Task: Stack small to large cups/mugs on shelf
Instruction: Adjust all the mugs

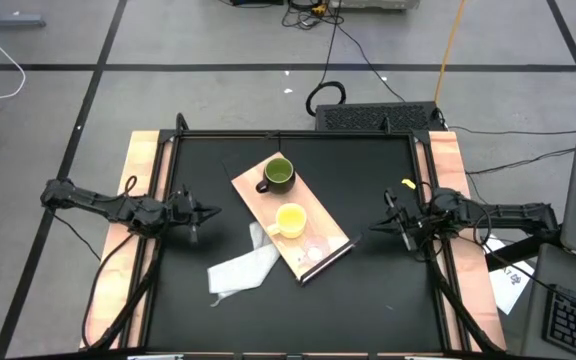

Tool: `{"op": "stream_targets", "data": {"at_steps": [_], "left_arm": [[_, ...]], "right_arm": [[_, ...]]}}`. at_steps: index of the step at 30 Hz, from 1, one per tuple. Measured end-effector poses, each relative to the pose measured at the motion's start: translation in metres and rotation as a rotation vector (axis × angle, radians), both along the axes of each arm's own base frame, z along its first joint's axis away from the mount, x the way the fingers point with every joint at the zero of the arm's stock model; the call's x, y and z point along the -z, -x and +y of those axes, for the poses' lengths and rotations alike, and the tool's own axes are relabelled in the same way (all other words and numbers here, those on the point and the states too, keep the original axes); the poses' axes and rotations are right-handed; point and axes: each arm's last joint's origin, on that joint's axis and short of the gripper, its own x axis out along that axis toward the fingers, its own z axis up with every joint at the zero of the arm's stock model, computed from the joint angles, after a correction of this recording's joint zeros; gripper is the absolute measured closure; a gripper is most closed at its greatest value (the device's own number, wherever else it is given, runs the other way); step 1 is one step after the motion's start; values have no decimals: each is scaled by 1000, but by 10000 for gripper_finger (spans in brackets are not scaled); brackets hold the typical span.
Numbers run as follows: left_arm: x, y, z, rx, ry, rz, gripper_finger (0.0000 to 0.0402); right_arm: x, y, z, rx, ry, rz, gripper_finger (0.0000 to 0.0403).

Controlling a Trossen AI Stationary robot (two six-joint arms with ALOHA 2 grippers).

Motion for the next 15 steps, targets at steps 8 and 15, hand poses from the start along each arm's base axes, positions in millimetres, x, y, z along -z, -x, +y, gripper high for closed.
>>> {"op": "stream_targets", "data": {"at_steps": [8, 15], "left_arm": [[0, 0, 0, 1, -33, 3, 400], [-3, 0, 1, -41, -51, -24, 367]], "right_arm": [[-3, 0, 0, -2, -7, -37, 403], [-3, 0, 0, -2, -13, -35, 403]]}}
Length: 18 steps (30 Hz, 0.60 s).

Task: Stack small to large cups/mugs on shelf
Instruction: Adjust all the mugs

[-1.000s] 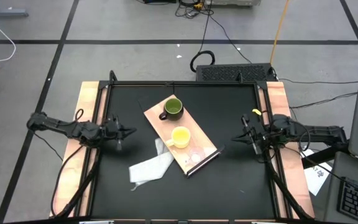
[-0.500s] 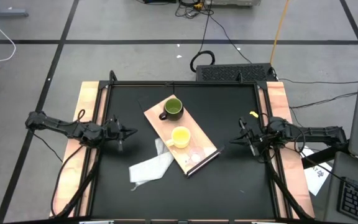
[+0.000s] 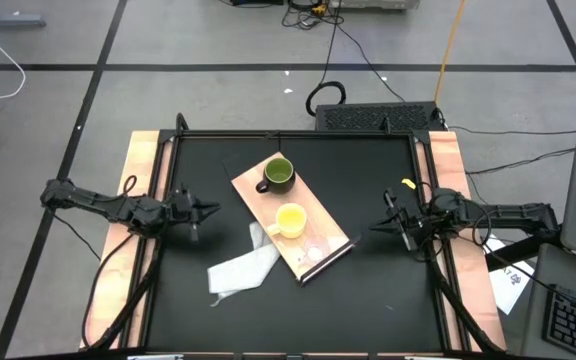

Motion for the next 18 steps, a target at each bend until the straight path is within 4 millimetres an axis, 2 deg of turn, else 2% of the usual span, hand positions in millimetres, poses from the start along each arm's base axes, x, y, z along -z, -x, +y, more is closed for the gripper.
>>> {"op": "stream_targets", "data": {"at_steps": [4, 13, 18], "left_arm": [[-2, -1, 0, -3, 13, -26, 328], [0, -13, -2, -4, 57, -10, 215], [-4, -24, 0, 21, 94, -63, 178]], "right_arm": [[0, 0, 0, 0, 0, 0, 403], [-1, 0, 0, -1, 1, -14, 403], [-1, 0, 0, -1, -3, -14, 403]]}}
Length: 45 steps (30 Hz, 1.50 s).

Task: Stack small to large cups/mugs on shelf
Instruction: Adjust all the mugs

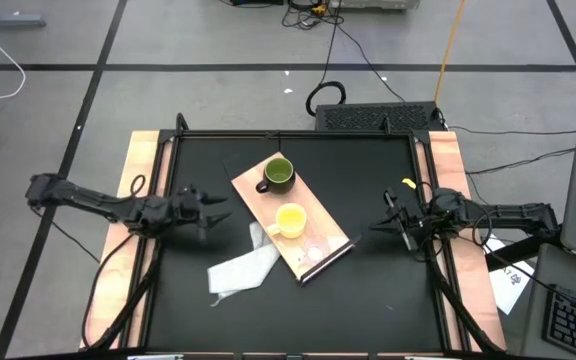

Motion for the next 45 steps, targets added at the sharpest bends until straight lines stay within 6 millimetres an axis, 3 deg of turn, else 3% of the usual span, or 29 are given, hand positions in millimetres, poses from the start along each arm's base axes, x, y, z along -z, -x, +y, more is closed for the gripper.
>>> {"op": "stream_targets", "data": {"at_steps": [11, 17, 24, 37, 45], "left_arm": [[5, -15, 24, -70, 69, 2, 151], [5, -22, 37, -23, 90, 3, 151], [-5, -45, 50, 20, 68, 103, 151], [-9, -81, 63, 37, 39, 205, 151], [-7, -85, 66, 12, 2, 235, 151]], "right_arm": [[0, 0, 0, -1, -18, 5, 403], [0, 0, 0, -1, -18, 5, 403], [0, 0, 0, -1, -18, 4, 403], [0, 0, 2, -59, -27, 10, 403], [0, 0, 2, -59, -24, 10, 403]]}}
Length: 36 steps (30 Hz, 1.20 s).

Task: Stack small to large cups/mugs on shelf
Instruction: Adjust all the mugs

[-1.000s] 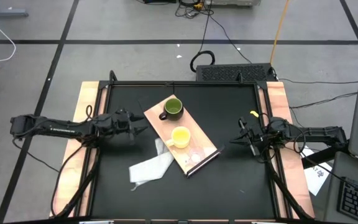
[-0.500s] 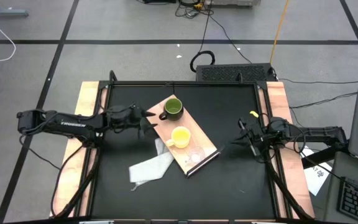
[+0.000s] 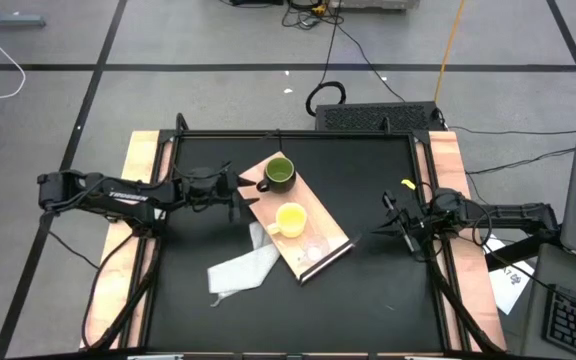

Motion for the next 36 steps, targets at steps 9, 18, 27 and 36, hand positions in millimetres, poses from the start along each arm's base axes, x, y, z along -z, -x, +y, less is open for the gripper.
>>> {"op": "stream_targets", "data": {"at_steps": [9, 18, 27, 36], "left_arm": [[-1, 1, 2, -68, -45, 7, 151], [-1, 2, 8, -111, -16, -1, 151], [-1, 0, -1, -65, -17, -1, 151], [-6, -5, -21, -113, -55, -48, 151]], "right_arm": [[0, 0, 0, 1, 0, 1, 403], [0, 0, 0, 2, 1, 3, 403], [0, 0, 0, 2, 1, 4, 403], [1, 0, 0, 2, 0, 15, 403]]}}
